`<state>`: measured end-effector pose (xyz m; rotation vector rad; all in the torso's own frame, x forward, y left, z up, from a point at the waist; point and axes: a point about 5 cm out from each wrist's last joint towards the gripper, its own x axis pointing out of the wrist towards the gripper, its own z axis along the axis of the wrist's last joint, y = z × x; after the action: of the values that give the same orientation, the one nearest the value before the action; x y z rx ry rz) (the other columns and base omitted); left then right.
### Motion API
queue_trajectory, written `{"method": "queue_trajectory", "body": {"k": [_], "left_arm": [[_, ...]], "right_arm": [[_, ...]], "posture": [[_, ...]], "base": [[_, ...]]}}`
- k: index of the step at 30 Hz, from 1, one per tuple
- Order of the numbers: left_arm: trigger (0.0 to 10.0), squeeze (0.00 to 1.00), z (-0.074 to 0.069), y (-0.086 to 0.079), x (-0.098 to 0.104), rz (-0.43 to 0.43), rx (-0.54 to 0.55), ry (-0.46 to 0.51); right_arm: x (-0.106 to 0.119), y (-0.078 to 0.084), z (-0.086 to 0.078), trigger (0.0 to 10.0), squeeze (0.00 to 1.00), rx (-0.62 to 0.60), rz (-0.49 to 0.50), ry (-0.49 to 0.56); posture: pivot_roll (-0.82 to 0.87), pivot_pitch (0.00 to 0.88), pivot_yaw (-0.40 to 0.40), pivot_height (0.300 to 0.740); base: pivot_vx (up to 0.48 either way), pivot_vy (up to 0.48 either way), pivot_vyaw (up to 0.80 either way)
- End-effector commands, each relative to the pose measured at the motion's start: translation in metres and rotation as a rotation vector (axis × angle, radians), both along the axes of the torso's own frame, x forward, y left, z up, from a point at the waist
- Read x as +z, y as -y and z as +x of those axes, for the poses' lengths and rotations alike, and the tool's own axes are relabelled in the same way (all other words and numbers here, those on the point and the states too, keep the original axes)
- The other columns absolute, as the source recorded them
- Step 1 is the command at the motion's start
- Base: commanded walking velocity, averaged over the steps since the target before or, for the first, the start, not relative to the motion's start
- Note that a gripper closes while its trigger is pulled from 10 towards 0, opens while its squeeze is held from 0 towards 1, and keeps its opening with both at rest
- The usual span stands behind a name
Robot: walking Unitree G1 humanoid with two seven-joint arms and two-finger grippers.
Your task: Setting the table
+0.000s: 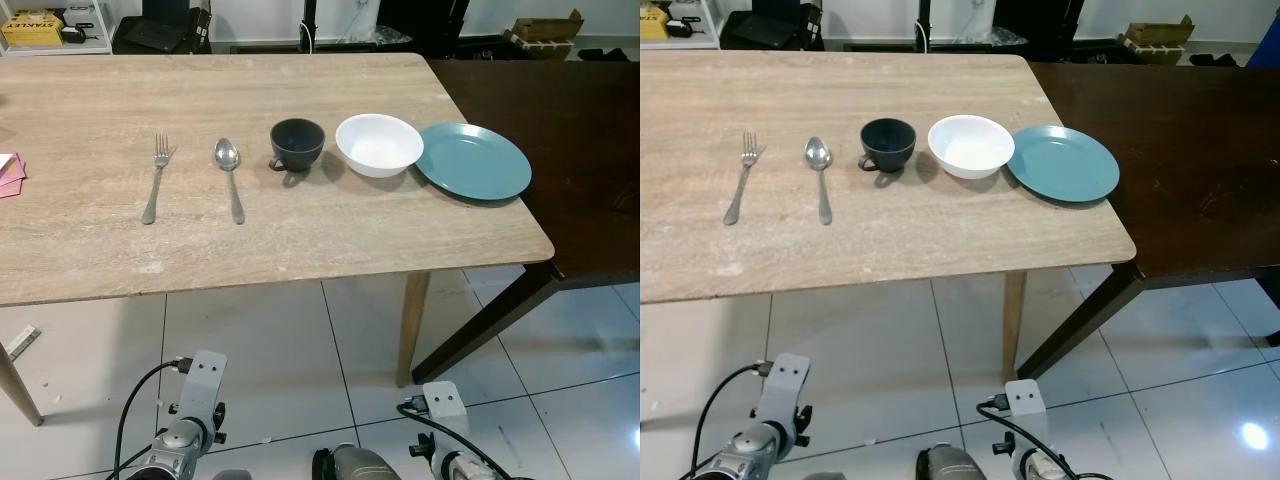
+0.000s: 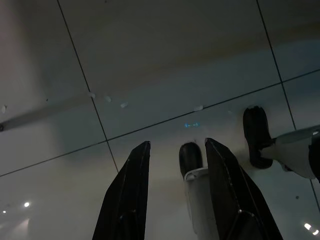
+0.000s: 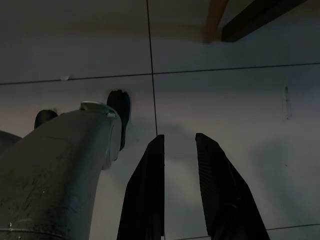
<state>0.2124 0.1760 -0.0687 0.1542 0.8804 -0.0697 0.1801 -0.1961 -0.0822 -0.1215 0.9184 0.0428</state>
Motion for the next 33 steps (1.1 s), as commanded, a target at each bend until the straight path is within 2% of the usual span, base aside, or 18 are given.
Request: {"method": "queue_trajectory", "body": {"k": [1, 10, 13, 16, 20, 21, 22, 23, 24, 25, 26, 28, 33], "left_arm": [[10.0, 0.00, -0.005, 0.000, -0.004, -0.012, 0.009, -0.032], [10.0, 0.00, -0.010, 0.000, -0.007, -0.056, 0.045, -0.090], [10.0, 0.00, -0.009, -0.001, -0.006, 0.008, 0.007, -0.069], [10.0, 0.00, -0.010, -0.002, -0.006, 0.021, -0.006, -0.056], [10.0, 0.00, -0.008, -0.002, -0.005, 0.031, -0.024, -0.039], [10.0, 0.00, -0.007, -0.002, -0.004, 0.030, -0.020, -0.036], [10.0, 0.00, -0.006, -0.004, -0.003, 0.030, -0.014, -0.030], [10.0, 0.00, -0.006, -0.004, -0.003, 0.030, -0.014, -0.030], [10.0, 0.00, -0.005, -0.005, -0.003, 0.027, -0.003, -0.027], [10.0, 0.00, -0.005, -0.005, -0.003, 0.027, -0.003, -0.027], [10.0, 0.00, -0.007, -0.007, -0.004, 0.029, 0.003, -0.032], [10.0, 0.00, -0.011, -0.010, -0.006, 0.029, 0.009, -0.045], [10.0, 0.00, -0.014, -0.008, -0.007, 0.029, 0.003, -0.051]], "right_arm": [[-0.001, 0.002, -0.003, 10.0, 0.00, -0.011, 0.006, -0.004], [-0.003, 0.002, -0.007, 10.0, 0.00, -0.018, 0.027, -0.027], [-0.004, 0.002, -0.008, 10.0, 0.00, -0.031, 0.048, -0.036], [-0.004, 0.002, -0.008, 10.0, 0.00, -0.026, 0.045, -0.036], [0.001, 0.001, 0.000, 10.0, 0.00, 0.063, 0.032, 0.007], [0.004, 0.000, 0.004, 10.0, 0.00, 0.088, 0.048, 0.024], [0.007, -0.002, 0.008, 10.0, 0.00, 0.101, 0.108, 0.048], [0.007, -0.002, 0.008, 10.0, 0.00, 0.101, 0.108, 0.048], [0.012, -0.004, 0.014, 10.0, 0.00, 0.121, 0.195, 0.084], [0.012, -0.004, 0.014, 10.0, 0.00, 0.121, 0.195, 0.084], [0.018, -0.006, 0.018, 10.0, 0.00, 0.151, 0.296, 0.116], [0.026, -0.007, 0.020, 10.0, 0.00, 0.212, 0.411, 0.145], [0.026, -0.004, 0.017, 10.0, 0.00, 0.289, 0.402, 0.110]], "posture": [[0.02, 0.055, -0.001, 0.740], [0.02, 0.053, -0.005, 0.740], [0.02, 0.050, -0.003, 0.740], [0.02, 0.049, -0.003, 0.740], [0.03, 0.041, -0.010, 0.740], [0.04, 0.046, -0.012, 0.740], [0.04, 0.054, -0.013, 0.740], [0.04, 0.054, -0.013, 0.740], [0.04, 0.063, -0.015, 0.740], [0.04, 0.063, -0.015, 0.740], [0.04, 0.060, -0.014, 0.740], [0.03, 0.063, -0.011, 0.740], [0.03, 0.053, -0.011, 0.740]], "base": [[0.000, 0.000, 0.00], [0.000, 0.000, 0.00], [0.000, 0.000, 0.00], [0.000, 0.000, 0.00], [0.000, 0.000, 0.00], [0.000, 0.000, 0.00], [0.000, 0.000, 0.00], [0.000, 0.000, 0.00], [0.000, 0.000, 0.00], [0.000, 0.000, 0.00], [0.000, 0.000, 0.00], [0.000, 0.000, 0.00], [0.000, 0.000, 0.00]]}}
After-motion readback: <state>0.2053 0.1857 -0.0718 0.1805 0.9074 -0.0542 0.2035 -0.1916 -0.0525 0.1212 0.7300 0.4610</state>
